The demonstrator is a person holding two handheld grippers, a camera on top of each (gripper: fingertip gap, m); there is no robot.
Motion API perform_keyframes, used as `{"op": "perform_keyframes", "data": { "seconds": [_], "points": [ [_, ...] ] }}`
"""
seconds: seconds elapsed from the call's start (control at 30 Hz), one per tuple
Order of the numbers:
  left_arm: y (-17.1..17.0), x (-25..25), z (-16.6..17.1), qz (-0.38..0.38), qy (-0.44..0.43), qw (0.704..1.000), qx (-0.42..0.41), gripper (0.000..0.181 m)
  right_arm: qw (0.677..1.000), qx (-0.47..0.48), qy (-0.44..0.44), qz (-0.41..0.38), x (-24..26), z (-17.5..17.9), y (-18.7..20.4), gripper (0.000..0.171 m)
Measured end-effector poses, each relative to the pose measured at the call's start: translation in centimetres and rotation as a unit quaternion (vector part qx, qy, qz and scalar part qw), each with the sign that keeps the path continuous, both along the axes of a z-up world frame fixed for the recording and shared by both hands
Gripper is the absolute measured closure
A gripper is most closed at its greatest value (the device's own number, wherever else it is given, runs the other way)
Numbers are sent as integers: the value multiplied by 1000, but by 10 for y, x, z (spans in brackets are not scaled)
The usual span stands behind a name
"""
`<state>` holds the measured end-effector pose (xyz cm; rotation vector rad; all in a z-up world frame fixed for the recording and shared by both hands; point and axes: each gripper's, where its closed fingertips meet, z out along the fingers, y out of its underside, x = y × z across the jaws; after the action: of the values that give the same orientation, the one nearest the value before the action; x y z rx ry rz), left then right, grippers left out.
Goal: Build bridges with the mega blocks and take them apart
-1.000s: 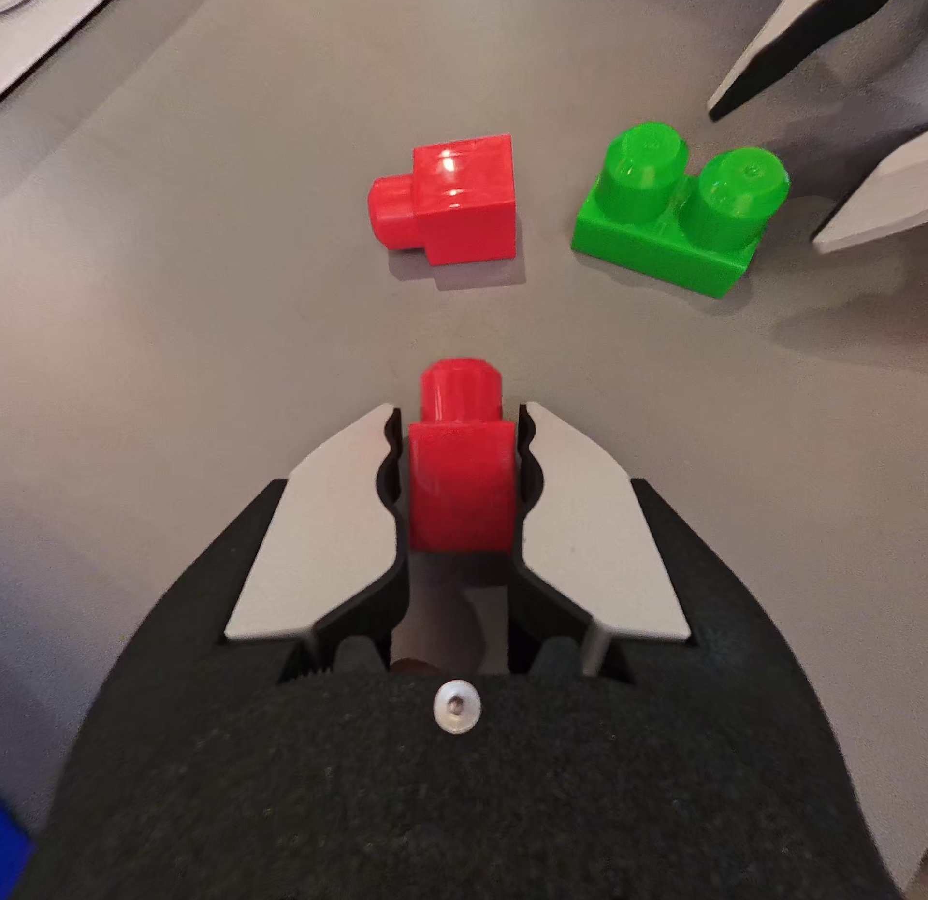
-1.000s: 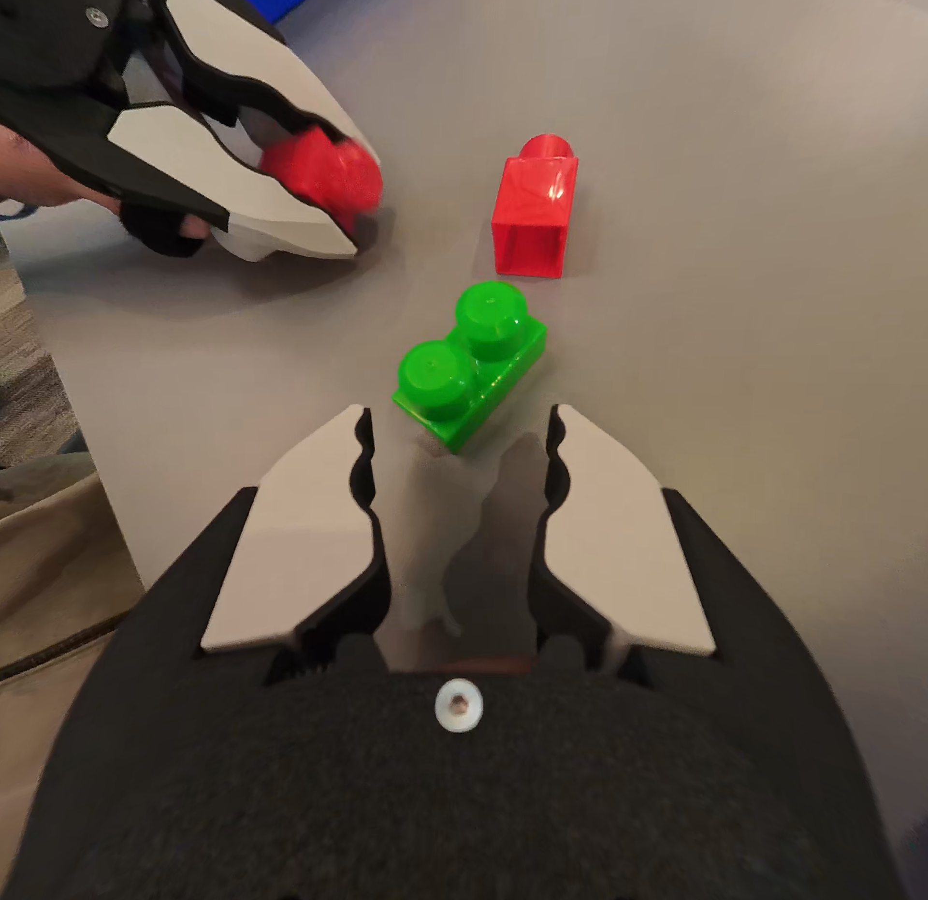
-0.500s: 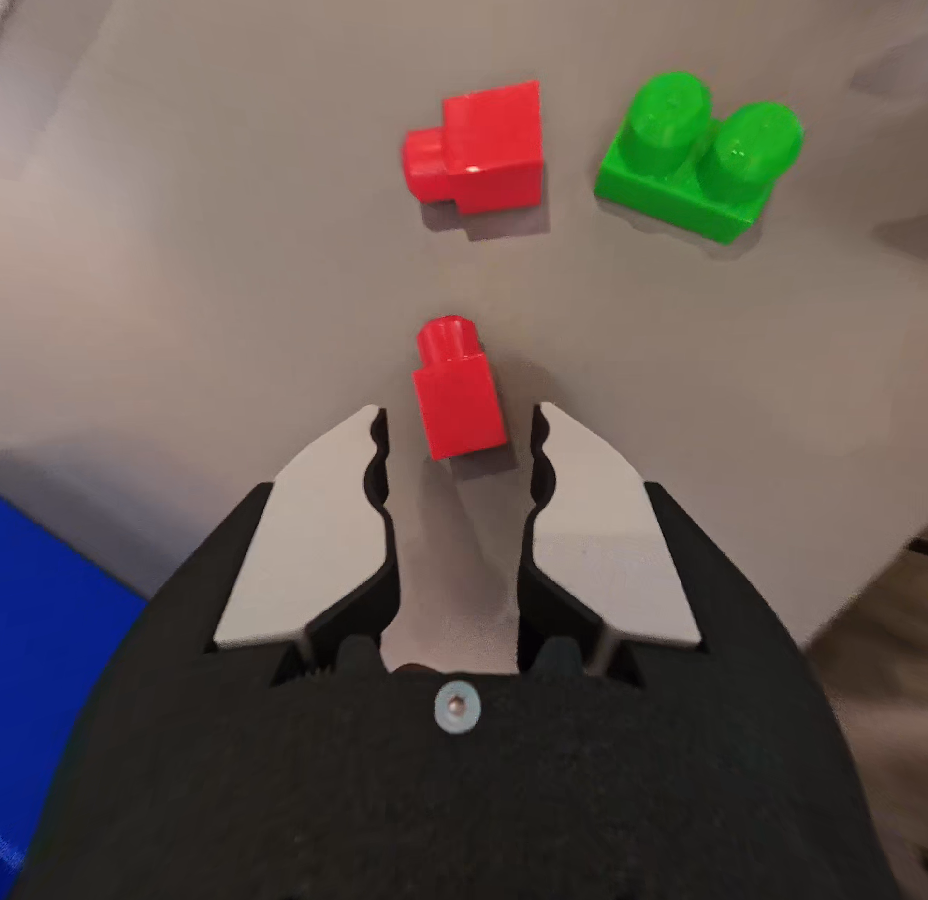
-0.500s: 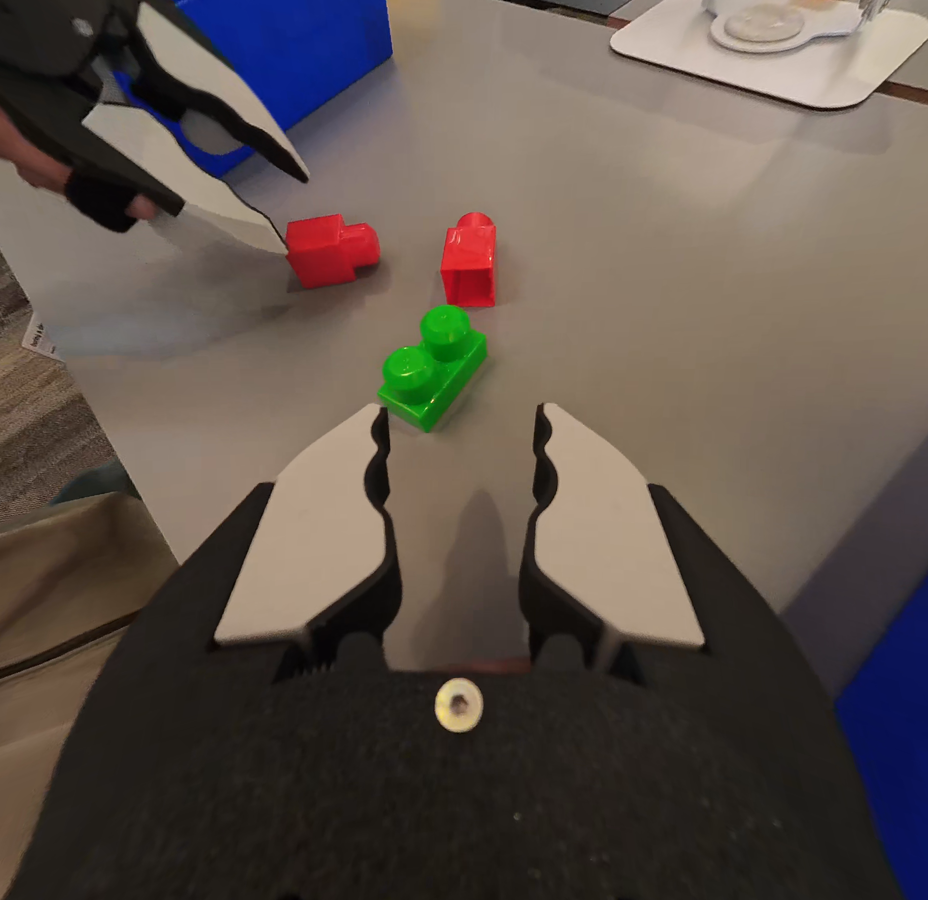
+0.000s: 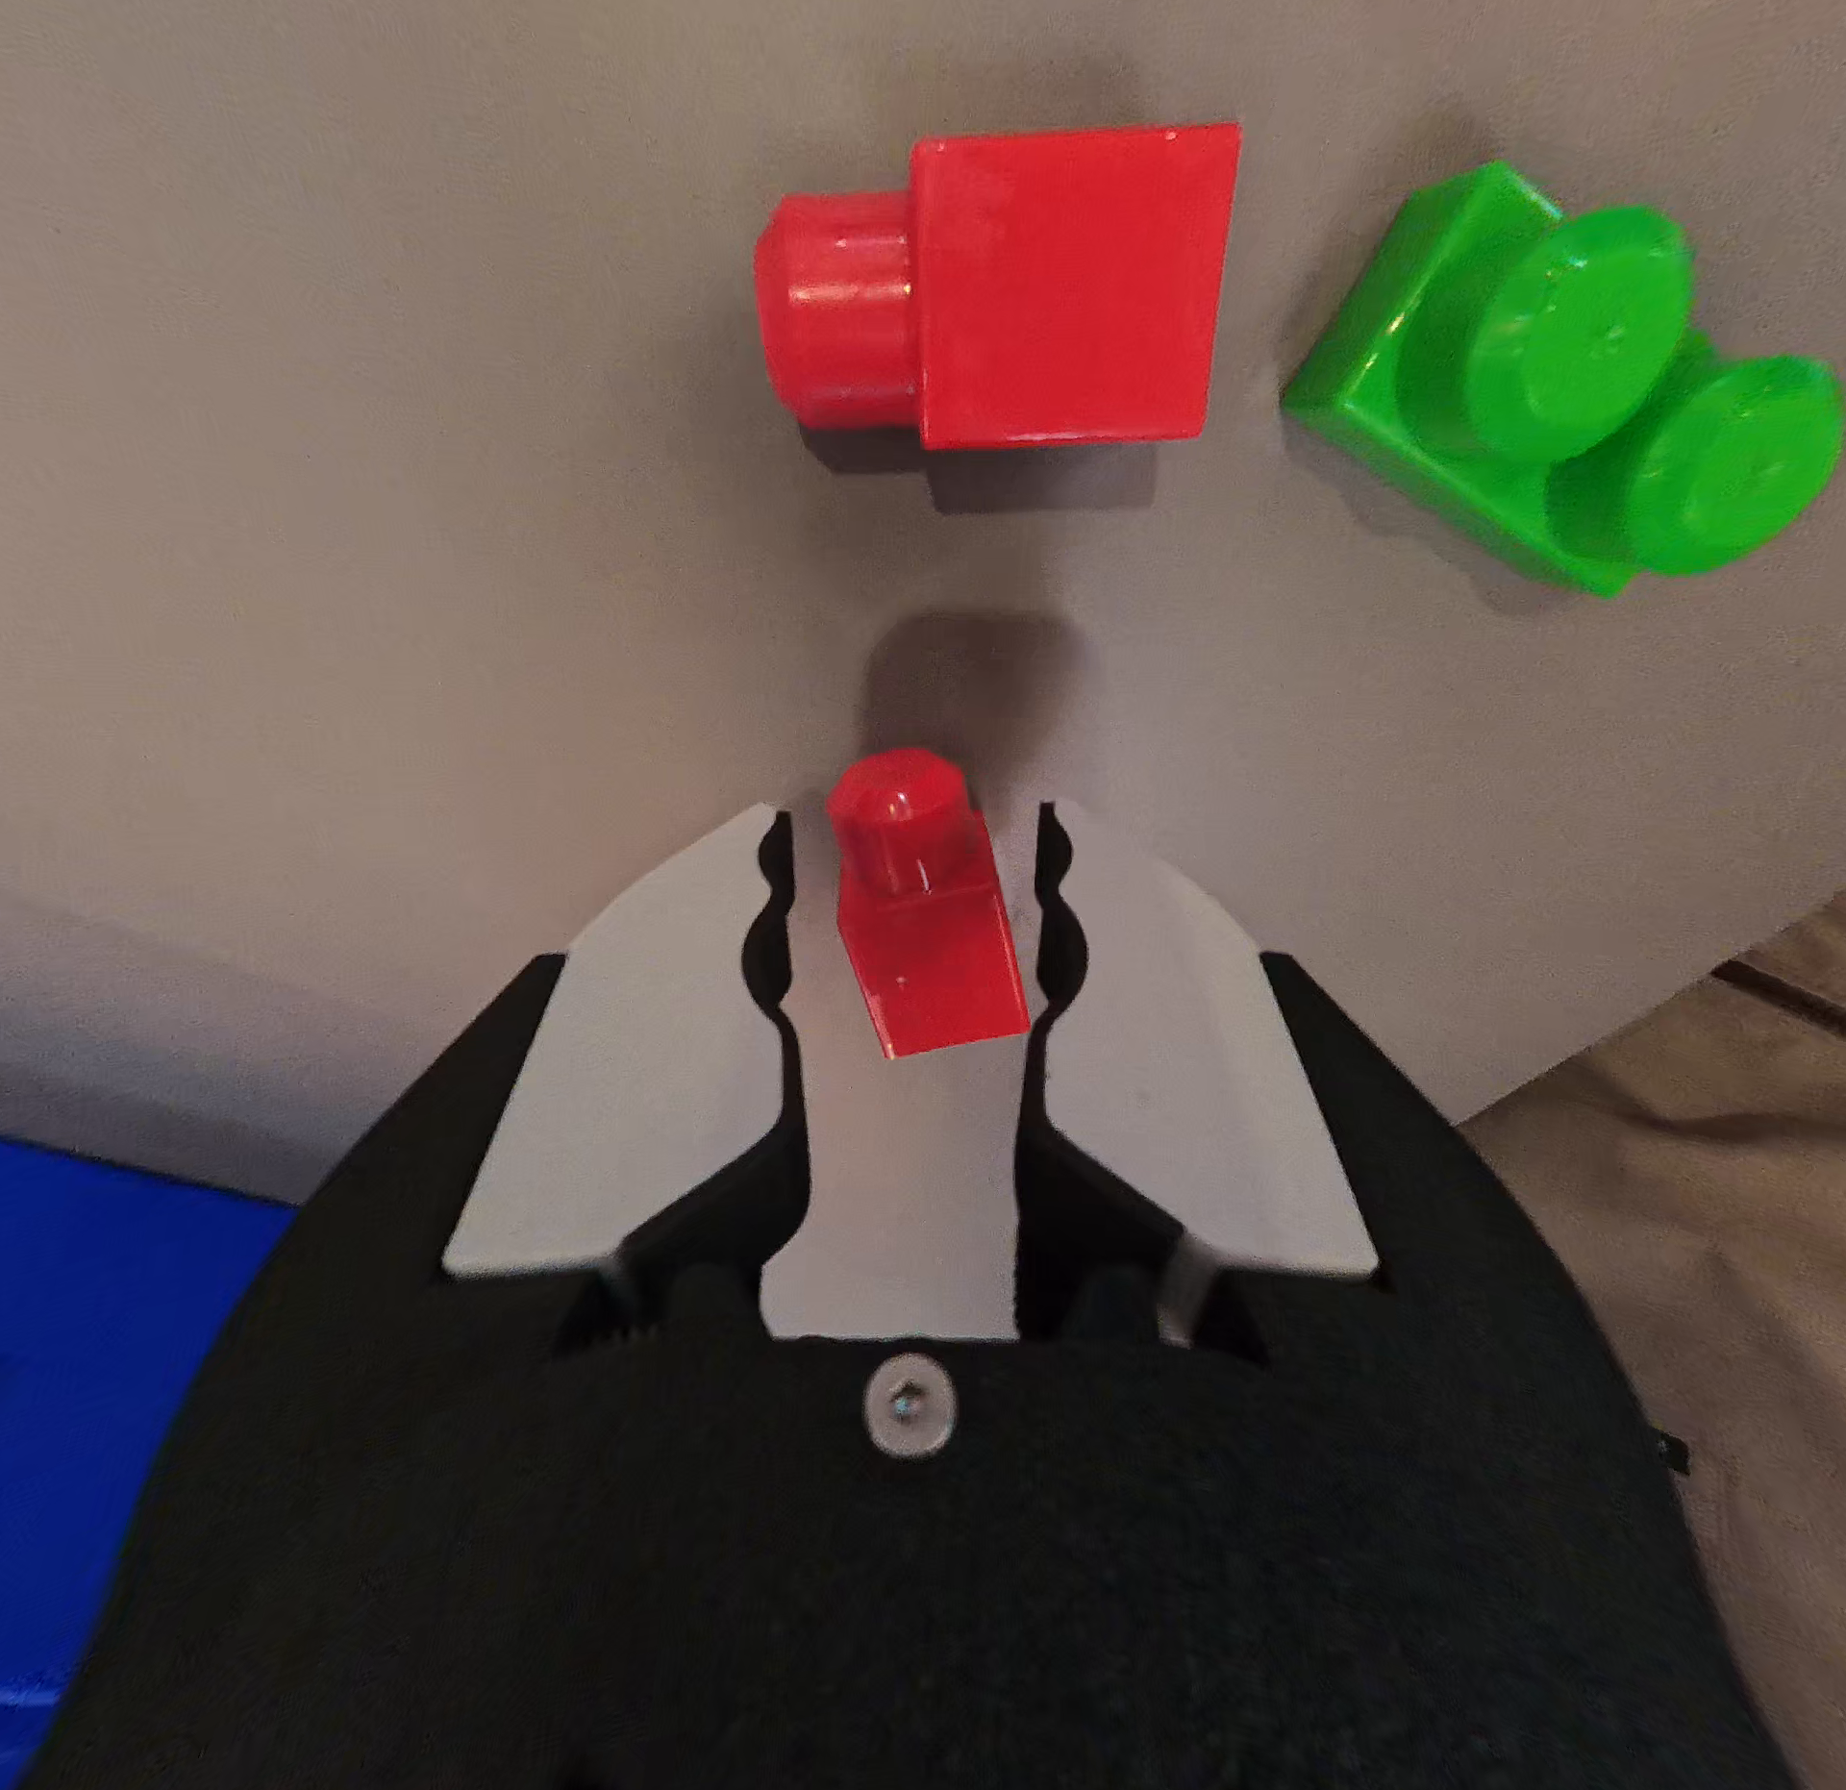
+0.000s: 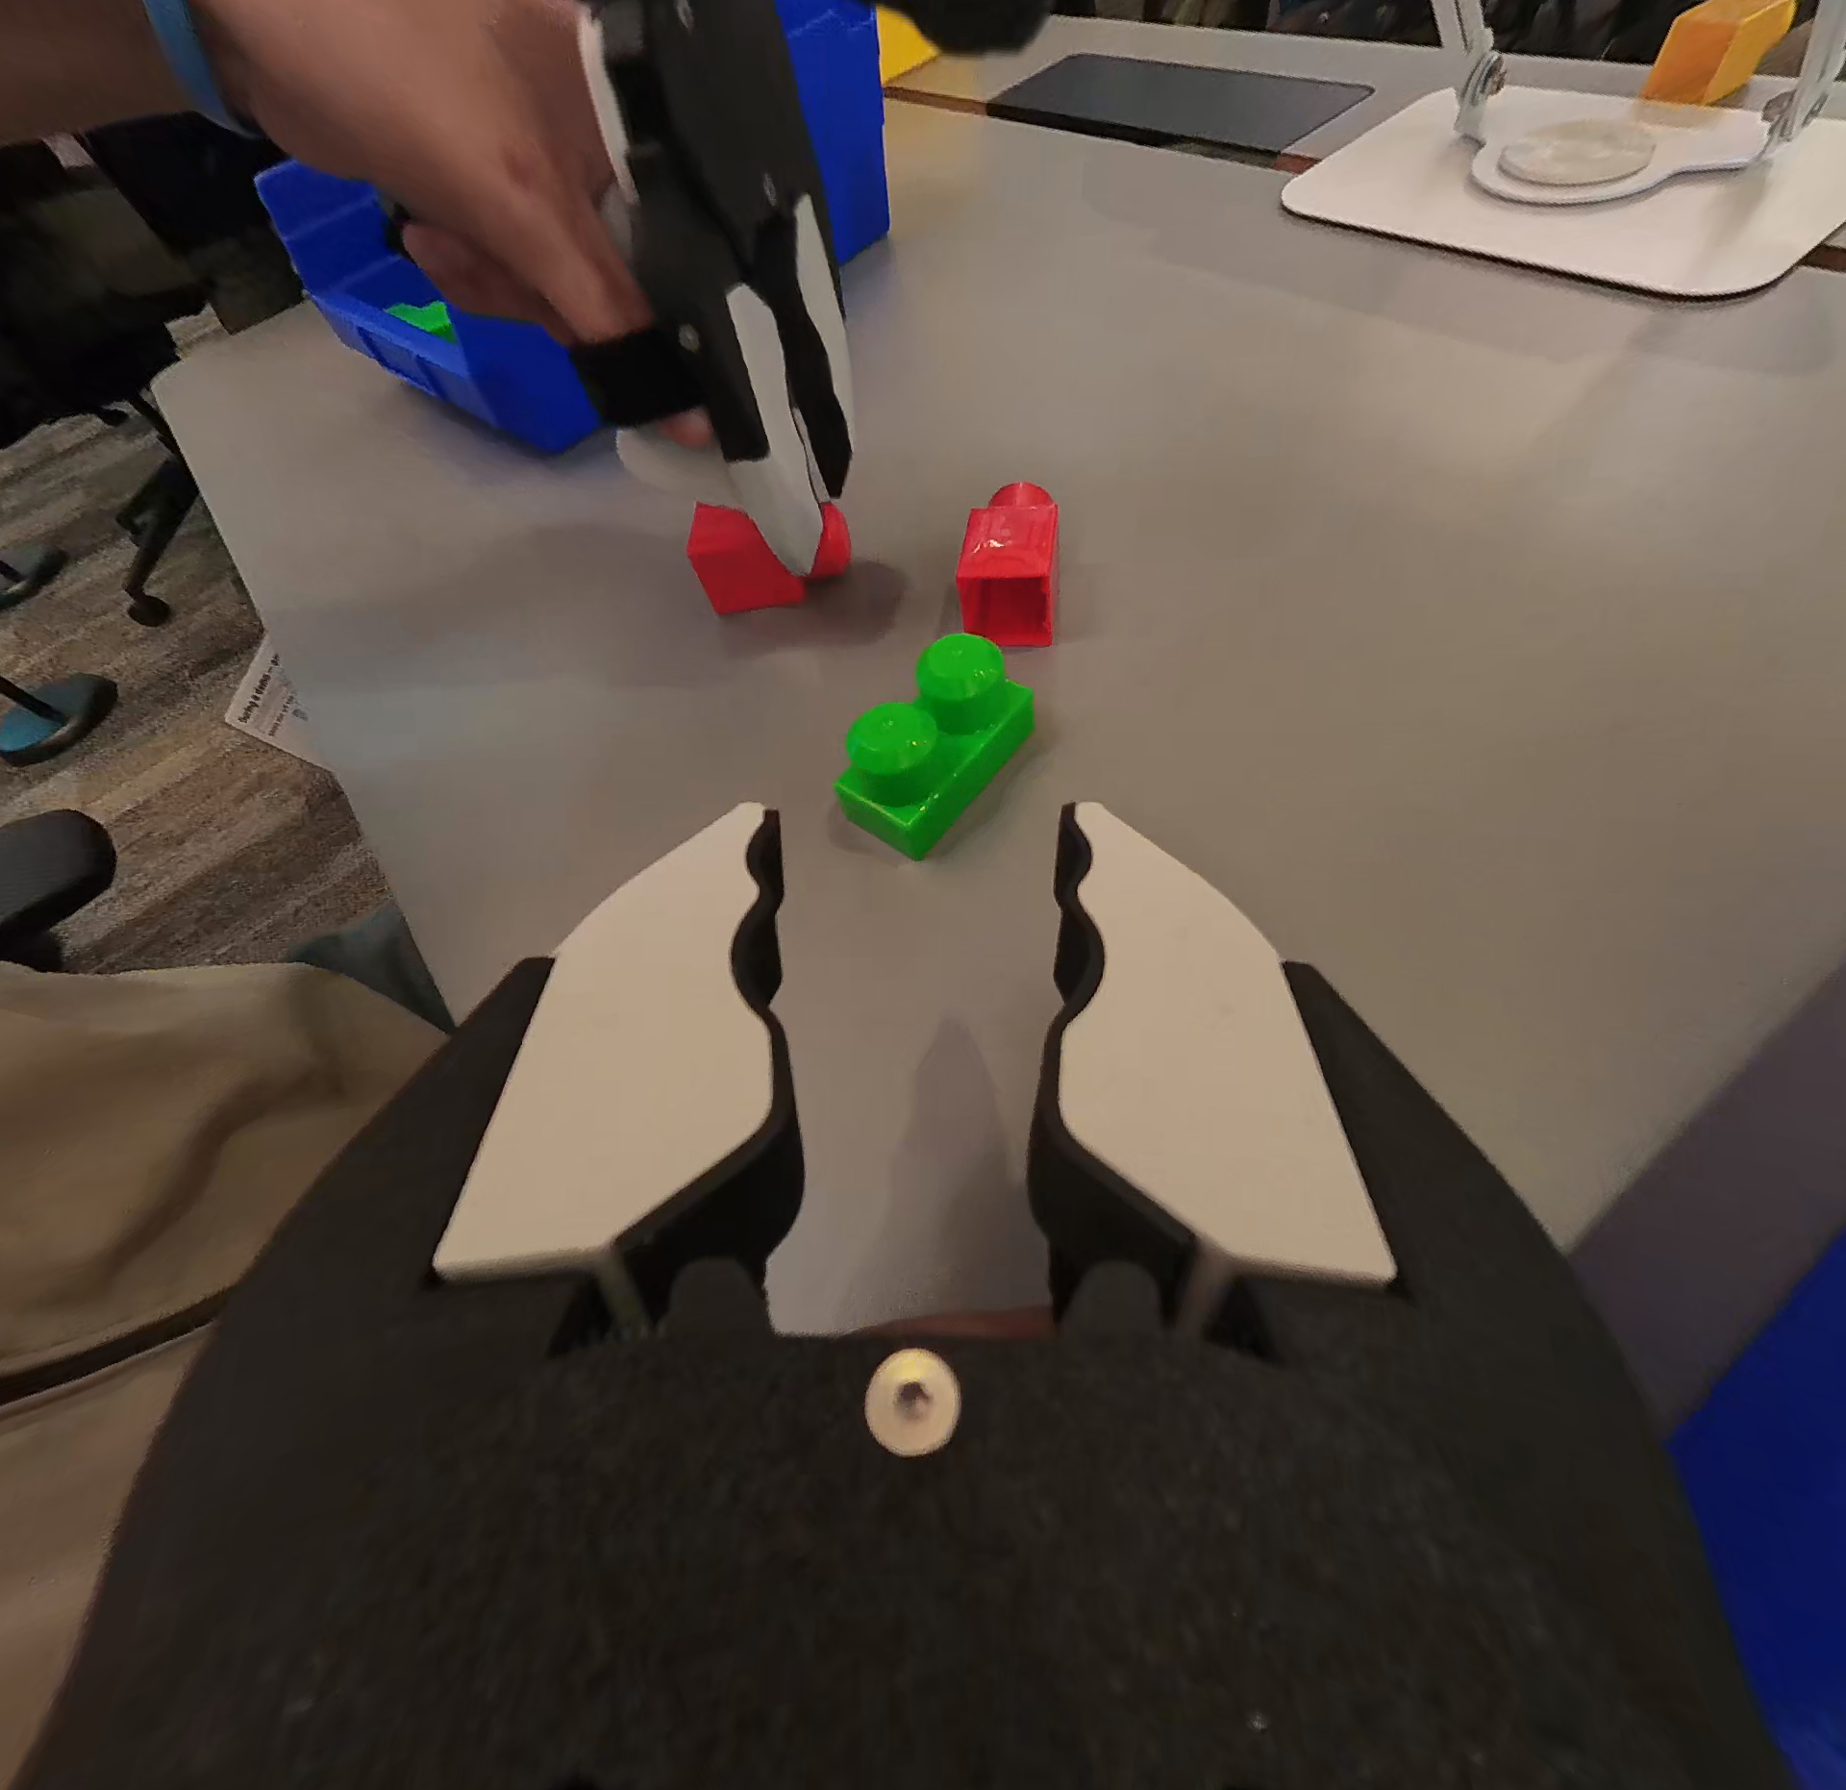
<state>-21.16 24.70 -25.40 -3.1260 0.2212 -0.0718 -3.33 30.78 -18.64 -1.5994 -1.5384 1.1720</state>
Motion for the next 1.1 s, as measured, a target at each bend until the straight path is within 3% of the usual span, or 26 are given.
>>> {"op": "perform_keyframes", "data": {
  "seconds": [0.07, 0.2, 0.43, 0.63, 0.73, 0.83, 0.9, 0.97, 1.1],
  "points": [
    [0, 2, -5, -2, 5, 1000, -9, 132, 1000, -2, 4, 0, 3, 2, 1, 119],
    [-6, -4, -16, -3, 34, 999, -24, 149, 1000, -6, 6, 2, 5, 5, 1, 120],
    [-5, -6, -18, -8, 35, 999, 6, 151, 1000, 6, -4, 8, 4, 2, -3, 123],
    [23, -4, 12, 9, -15, 976, 216, 151, 1000, 16, -1, 6, 3, 4, -3, 126],
    [29, -11, 25, 46, -36, 939, 340, 152, 1000, 22, -3, 5, 3, 3, -3, 126],
    [32, -14, 41, 70, -79, 880, 464, 152, 1000, 24, -4, 4, 3, 3, -3, 127],
    [30, -23, 46, 69, -58, 845, 527, 152, 1000, 26, -5, 4, 2, 4, -3, 127],
    [25, -29, 45, 62, -30, 832, 550, 152, 1000, 29, -5, 6, 2, 4, -5, 127],
    [20, -32, 36, 45, -2, 850, 524, 151, 999, 31, -7, 10, 1, 4, -9, 127]
  ]
}}
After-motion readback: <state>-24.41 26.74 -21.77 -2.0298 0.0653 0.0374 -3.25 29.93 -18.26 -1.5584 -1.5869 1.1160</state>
